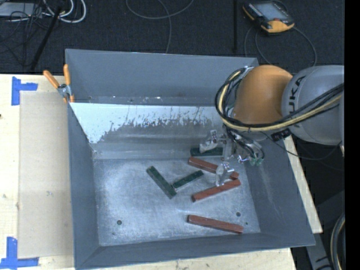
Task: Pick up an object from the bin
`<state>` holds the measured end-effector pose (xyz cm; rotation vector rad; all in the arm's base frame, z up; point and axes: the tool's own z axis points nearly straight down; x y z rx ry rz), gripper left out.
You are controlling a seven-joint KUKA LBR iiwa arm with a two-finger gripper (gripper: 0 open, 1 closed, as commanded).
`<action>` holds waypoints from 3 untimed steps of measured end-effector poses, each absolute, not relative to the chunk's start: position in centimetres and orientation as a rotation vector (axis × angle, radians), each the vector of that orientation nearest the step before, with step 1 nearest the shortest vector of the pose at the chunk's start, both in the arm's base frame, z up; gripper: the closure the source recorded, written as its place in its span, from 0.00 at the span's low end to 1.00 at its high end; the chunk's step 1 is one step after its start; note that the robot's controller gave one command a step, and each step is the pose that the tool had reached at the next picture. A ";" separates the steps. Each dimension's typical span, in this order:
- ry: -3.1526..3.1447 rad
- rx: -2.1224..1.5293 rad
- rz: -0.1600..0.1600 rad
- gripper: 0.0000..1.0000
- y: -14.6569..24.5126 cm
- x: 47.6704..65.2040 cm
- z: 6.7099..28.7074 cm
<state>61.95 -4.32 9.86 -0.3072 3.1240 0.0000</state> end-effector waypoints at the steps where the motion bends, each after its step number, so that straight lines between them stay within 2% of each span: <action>1: 3.119 -0.157 0.000 0.00 -4.2 62.4 8.0; 2: 3.101 -0.188 0.008 1.00 -4.8 63.0 8.4; 3: 3.101 -0.187 0.008 1.00 -4.8 63.0 8.4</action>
Offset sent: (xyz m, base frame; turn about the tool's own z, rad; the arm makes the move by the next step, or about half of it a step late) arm -0.0009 -0.0100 -0.0286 0.0756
